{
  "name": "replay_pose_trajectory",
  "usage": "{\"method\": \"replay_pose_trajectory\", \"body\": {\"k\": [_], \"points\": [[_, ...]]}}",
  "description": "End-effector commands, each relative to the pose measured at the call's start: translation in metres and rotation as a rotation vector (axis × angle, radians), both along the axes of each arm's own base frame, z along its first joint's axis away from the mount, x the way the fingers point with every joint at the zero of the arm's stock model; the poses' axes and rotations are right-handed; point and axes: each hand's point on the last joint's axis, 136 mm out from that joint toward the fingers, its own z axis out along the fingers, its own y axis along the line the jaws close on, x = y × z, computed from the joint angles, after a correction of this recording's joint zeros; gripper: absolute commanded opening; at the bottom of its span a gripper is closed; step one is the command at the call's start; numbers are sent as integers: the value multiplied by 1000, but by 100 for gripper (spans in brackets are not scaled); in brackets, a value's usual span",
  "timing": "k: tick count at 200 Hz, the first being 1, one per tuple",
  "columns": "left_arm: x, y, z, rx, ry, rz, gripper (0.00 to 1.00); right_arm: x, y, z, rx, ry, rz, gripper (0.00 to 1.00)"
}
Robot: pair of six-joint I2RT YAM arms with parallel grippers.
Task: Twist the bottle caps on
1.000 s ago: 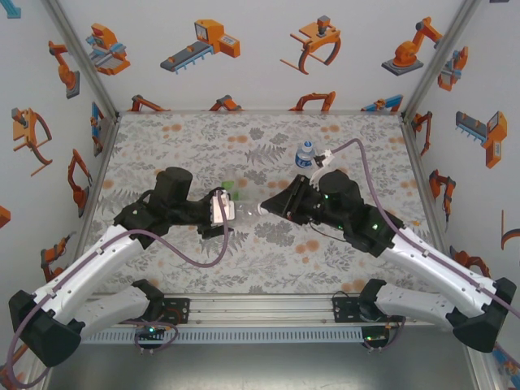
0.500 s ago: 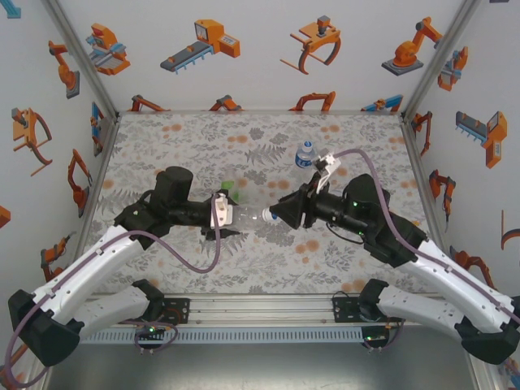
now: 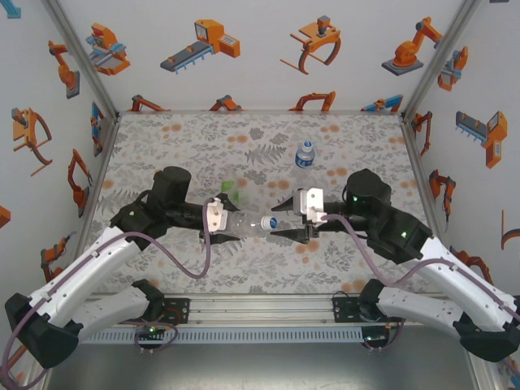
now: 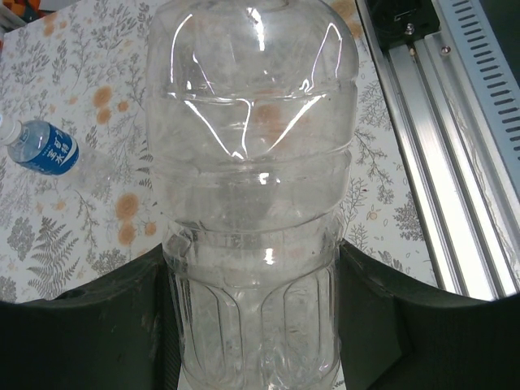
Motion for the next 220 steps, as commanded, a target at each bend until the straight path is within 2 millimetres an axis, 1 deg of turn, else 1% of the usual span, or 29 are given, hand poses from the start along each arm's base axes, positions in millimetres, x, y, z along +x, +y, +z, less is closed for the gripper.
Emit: {"method": "replay_pose_trajectory", "body": {"k": [1, 29, 83, 114, 134, 146, 160, 176, 196, 220], "points": [[-11, 1, 17, -32, -26, -53, 0, -9, 1, 6, 14, -85, 72, 49], [-11, 2, 16, -30, -26, -54, 0, -8, 1, 5, 23, -93, 63, 44], [-10, 1, 16, -29, -24, -55, 0, -9, 5, 2, 20, -79, 86, 38], [-11, 1, 15, -27, -22, -56, 0, -8, 7, -2, 8, -62, 87, 29], [-10, 1, 14, -25, -20, -56, 0, -5, 8, -3, 8, -32, 68, 16], [-10, 1, 15, -26, -24, -57, 0, -1, 9, -3, 15, 4, 40, 8], [-9, 0, 14, -26, -24, -56, 0, 6, 10, -3, 26, 69, -7, 0], [-7, 0, 13, -21, -24, -48, 0, 17, 11, -7, 42, 177, -82, 0], [0, 0, 11, -13, -32, -6, 0, 44, 10, -9, 96, 379, -264, 0], [10, 1, 8, 1, -57, 52, 0, 74, 3, -18, 175, 652, -473, 0]]}}
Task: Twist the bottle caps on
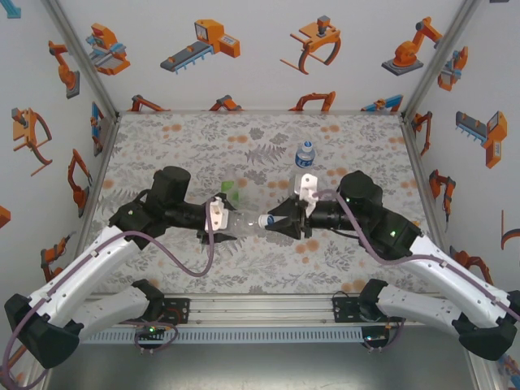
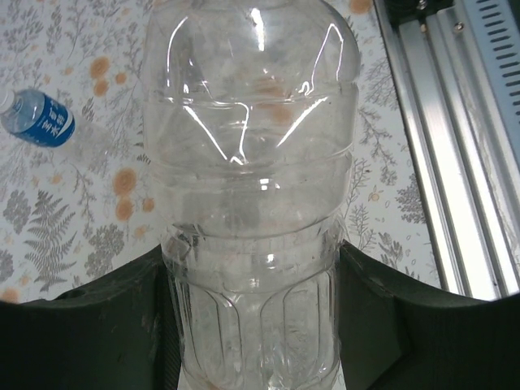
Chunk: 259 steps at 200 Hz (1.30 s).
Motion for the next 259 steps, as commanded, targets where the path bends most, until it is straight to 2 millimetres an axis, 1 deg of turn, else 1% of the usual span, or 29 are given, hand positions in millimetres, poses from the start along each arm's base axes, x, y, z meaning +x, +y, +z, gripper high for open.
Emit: {"method": "replay_pose_trajectory", "body": {"k": [1, 31, 55, 69, 84, 97, 111, 128, 146, 159, 160, 169, 176, 184, 190, 204, 215, 229, 248, 259], "points": [[2, -5, 17, -52, -58, -5, 0, 44, -5, -4, 113, 322, -295, 0], [15, -6, 15, -67, -94, 57, 0, 70, -9, -30, 198, 691, -503, 0], [22, -7, 14, -68, -100, 89, 0, 81, -7, -56, 238, 961, -622, 0], [25, -8, 14, -69, -103, 101, 0, 87, -10, -71, 270, 1091, -702, 0], [27, -8, 11, -66, -101, 106, 0, 90, -13, -82, 305, 1179, -756, 0], [28, -8, 11, -63, -101, 111, 0, 92, -19, -88, 307, 1204, -807, 0], [29, -7, 10, -58, -98, 121, 0, 93, -23, -87, 318, 1202, -828, 0], [29, -7, 10, -60, -94, 121, 0, 95, -19, -72, 355, 1169, -785, 0], [30, -10, 17, -87, -75, 131, 0, 96, -14, -53, 357, 1045, -714, 0], [27, -12, 24, -119, -50, 121, 0, 94, -13, -32, 350, 938, -662, 1], [27, -13, 24, -121, -49, 120, 0, 94, -13, -31, 348, 927, -660, 2], [25, -15, 29, -142, -34, 109, 0, 93, -14, -16, 342, 838, -634, 21], [24, -16, 33, -157, -20, 109, 0, 91, -16, -2, 340, 766, -612, 33], [24, -17, 38, -179, -5, 112, 0, 88, -19, 15, 343, 678, -585, 42], [24, -18, 42, -197, 7, 110, 0, 85, -21, 27, 346, 611, -561, 46], [20, -21, 49, -234, 32, 89, 0, 75, -26, 56, 361, 448, -501, 54], [16, -23, 55, -260, 51, 67, 0, 64, -29, 76, 373, 327, -441, 57], [11, -25, 65, -301, 74, 40, 0, 41, -31, 100, 389, 164, -324, 57], [1, -28, 82, -365, 123, -22, 0, 19, -33, 123, 429, 25, -215, 57], [-8, -30, 90, -393, 146, -78, 0, 2, -30, 130, 444, -56, -118, 57]]}}
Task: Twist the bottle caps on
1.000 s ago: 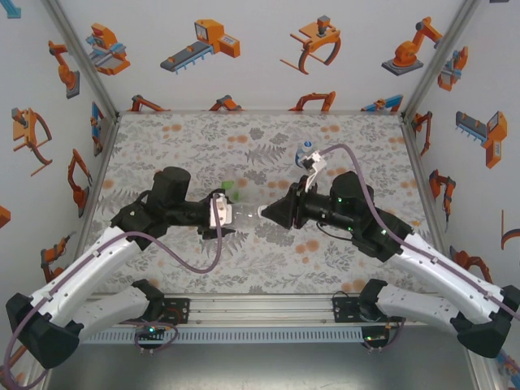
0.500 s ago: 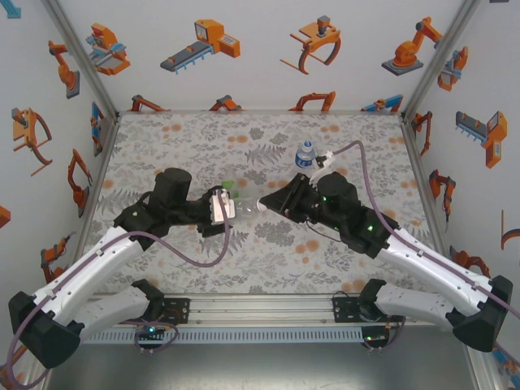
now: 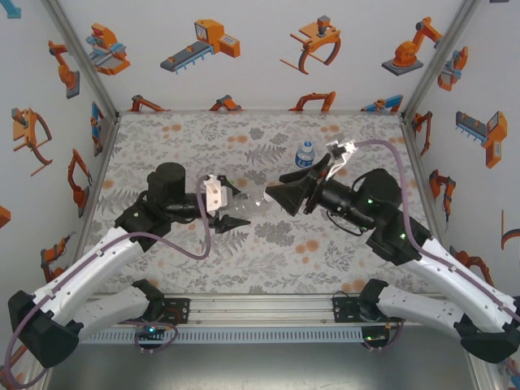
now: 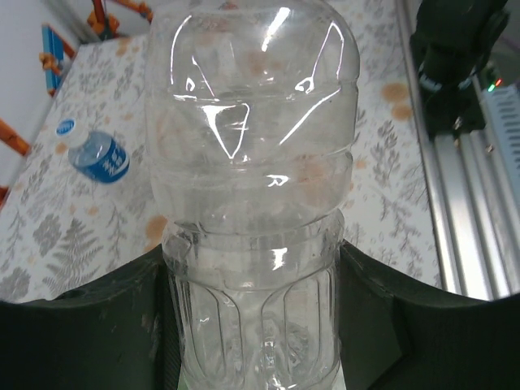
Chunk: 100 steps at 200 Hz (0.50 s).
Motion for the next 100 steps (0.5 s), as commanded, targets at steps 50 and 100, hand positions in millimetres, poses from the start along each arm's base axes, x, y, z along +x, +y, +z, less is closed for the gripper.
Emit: {"method": "replay_pose_trajectory", "body": {"k": [50, 100], "points": [[-68, -8, 59, -173, 62, -424, 0, -106, 9, 63, 127, -691, 465, 60], [-89, -8, 64, -169, 51, -540, 0, -131, 11, 58, 170, -796, 624, 54]]}}
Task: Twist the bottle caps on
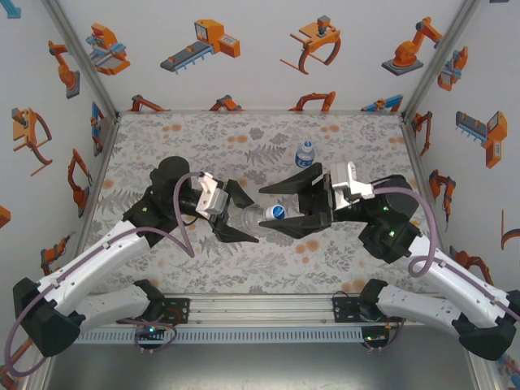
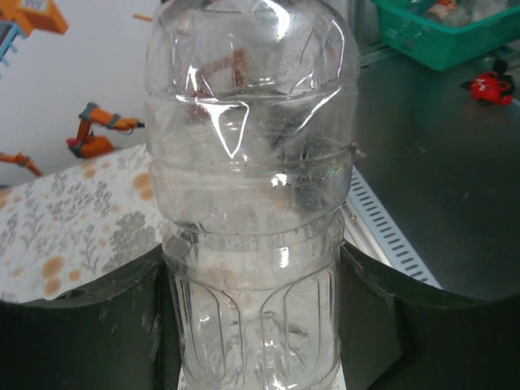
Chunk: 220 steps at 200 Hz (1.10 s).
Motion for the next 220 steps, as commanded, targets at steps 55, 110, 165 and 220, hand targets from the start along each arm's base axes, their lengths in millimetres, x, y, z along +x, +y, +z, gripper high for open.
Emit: {"method": "replay_pose_trajectory", "body": {"k": [55, 110, 165, 220], "points": [[-26, 3, 22, -46, -43, -140, 0, -35, -9, 6, 58, -156, 172, 41], [-27, 2, 22, -47, -52, -129, 0, -23, -5, 4, 43, -99, 114, 0], [15, -13, 20, -64, -85, 167, 0, 69, -1, -8, 30, 280, -318, 0], [68, -39, 10, -35, -153, 588, 0, 164, -34, -54, 75, 723, -810, 0]]}}
